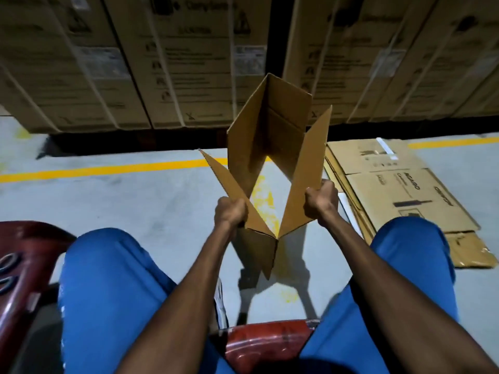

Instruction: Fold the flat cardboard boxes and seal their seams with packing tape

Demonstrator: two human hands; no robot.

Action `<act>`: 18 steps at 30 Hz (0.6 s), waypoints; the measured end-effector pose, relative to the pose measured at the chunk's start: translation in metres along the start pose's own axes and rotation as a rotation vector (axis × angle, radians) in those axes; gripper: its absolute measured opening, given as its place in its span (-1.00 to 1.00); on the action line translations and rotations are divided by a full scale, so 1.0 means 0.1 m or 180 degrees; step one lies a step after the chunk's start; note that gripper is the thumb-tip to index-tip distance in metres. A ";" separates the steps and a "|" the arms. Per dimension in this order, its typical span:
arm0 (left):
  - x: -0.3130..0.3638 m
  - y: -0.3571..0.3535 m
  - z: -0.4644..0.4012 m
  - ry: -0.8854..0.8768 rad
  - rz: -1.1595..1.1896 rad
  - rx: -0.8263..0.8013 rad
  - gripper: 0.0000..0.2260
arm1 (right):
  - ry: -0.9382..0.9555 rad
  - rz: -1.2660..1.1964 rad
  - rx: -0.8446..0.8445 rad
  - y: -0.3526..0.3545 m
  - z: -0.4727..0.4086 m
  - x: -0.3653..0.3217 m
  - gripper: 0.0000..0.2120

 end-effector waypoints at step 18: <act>-0.24 -0.23 1.05 0.0199 -0.0606 -0.1657 -0.62 | 0.0713 0.1497 -0.0400 0.05 -0.24 0.27 -0.67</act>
Point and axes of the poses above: each hand's wrist, its own z-axis away from the middle knuckle, its own y-axis out of the back of the hand, x = y × z, the point moved 2 cm from there along -z, towards the middle knuckle, and after that the axes turned 4 degrees about -y, right-handed, at the moved point
